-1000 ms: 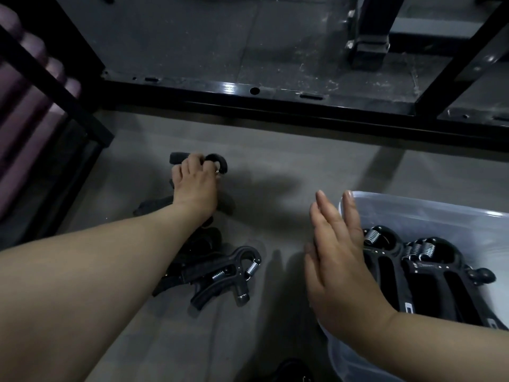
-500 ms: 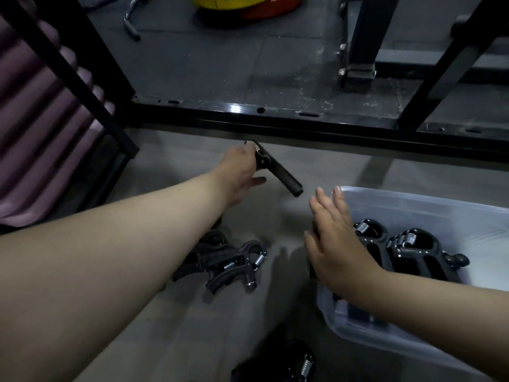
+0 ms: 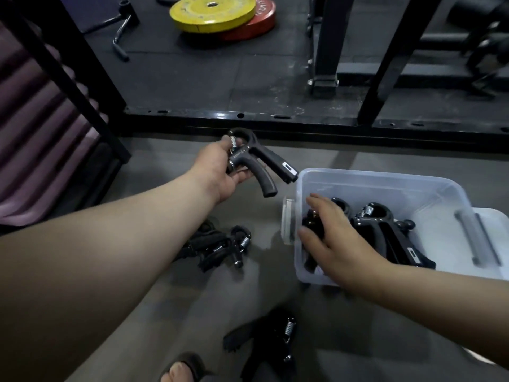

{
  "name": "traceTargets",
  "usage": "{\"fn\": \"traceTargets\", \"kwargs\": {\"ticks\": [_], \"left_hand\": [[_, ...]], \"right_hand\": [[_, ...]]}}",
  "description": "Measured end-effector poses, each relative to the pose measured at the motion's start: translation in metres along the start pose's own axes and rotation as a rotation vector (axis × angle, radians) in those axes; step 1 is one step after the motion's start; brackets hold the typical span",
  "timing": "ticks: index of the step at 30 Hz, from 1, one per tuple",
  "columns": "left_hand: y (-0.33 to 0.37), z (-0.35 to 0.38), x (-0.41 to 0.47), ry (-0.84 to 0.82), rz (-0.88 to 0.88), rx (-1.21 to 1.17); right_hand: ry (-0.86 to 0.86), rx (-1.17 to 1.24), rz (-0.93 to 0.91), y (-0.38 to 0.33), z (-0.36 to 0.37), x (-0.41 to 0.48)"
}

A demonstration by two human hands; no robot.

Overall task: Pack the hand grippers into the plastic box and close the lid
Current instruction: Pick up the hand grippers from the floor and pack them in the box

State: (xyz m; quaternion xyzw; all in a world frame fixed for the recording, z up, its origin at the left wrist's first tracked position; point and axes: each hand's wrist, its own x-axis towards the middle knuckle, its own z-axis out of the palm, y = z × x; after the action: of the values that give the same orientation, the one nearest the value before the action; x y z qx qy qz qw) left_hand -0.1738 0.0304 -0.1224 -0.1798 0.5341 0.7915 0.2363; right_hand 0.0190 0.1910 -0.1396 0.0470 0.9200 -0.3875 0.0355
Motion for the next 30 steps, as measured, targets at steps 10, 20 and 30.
{"fn": "traceTargets", "kwargs": {"ticks": [10, 20, 30], "left_hand": [[-0.062, 0.041, -0.037, -0.282, -0.128, 0.275], [-0.097, 0.061, -0.047, -0.275, 0.561, 1.207], [-0.13, 0.029, -0.039, -0.365, 0.726, 1.527]], "right_hand": [[-0.021, -0.229, 0.124, 0.008, -0.044, -0.002], [-0.043, -0.385, 0.231, 0.079, -0.078, 0.003], [-0.135, -0.39, 0.429, 0.089, -0.067, 0.013]]}}
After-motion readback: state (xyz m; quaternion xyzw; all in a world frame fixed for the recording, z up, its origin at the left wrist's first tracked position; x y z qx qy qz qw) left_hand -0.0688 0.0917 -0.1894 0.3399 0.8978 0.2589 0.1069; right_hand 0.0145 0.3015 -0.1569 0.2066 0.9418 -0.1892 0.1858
